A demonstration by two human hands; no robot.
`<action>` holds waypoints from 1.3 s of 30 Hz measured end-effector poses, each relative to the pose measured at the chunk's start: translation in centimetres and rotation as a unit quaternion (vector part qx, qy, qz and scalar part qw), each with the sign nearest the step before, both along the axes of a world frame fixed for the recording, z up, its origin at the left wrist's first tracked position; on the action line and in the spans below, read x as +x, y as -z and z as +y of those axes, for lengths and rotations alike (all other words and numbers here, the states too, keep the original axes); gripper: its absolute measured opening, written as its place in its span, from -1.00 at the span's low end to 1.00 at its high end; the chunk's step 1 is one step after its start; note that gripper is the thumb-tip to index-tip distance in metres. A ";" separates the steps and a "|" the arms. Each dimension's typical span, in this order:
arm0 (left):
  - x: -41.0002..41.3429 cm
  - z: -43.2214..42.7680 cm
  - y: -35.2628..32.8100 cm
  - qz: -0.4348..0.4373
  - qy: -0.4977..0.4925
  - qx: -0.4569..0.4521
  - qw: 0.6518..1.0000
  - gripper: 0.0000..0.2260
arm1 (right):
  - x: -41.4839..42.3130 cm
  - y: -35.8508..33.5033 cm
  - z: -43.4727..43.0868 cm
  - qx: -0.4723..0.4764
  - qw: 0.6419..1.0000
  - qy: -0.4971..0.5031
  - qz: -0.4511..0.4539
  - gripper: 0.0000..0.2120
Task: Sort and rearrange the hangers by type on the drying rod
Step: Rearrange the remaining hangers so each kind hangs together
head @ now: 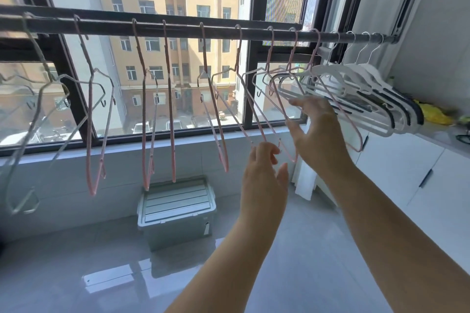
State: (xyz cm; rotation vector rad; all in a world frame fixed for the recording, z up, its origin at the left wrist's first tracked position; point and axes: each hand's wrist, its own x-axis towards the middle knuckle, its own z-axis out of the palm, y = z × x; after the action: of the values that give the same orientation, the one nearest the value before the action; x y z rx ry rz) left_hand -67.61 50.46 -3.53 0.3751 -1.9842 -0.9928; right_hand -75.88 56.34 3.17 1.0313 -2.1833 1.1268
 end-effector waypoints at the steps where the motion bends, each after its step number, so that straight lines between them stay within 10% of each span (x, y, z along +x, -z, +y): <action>1: -0.3 0.5 -0.2 -0.005 0.019 0.004 1.000 -0.81 | -0.6 -0.2 0.2 0.010 1.000 0.012 -0.017 -0.64; 8: -3.7 1.4 -0.7 -0.129 0.069 0.021 0.989 -0.52 | -2.9 0.4 0.3 0.087 0.975 -0.011 -0.204 -0.50; 16: -5.8 1.8 0.3 -0.123 0.018 0.014 0.992 -0.76 | -4.9 1.7 -1.3 -0.061 0.890 -0.141 -0.430 -0.67; 39: -4.3 0.3 0.7 -0.060 -0.065 0.017 0.996 -0.83 | -4.5 3.4 -4.0 -0.182 0.804 -0.259 -0.503 -0.58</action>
State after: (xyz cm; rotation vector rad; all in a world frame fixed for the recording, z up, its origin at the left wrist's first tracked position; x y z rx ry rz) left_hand -71.89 50.76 -4.24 0.5867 -2.0244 -0.9411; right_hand -80.41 52.35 -0.20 0.9757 -2.2078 2.7293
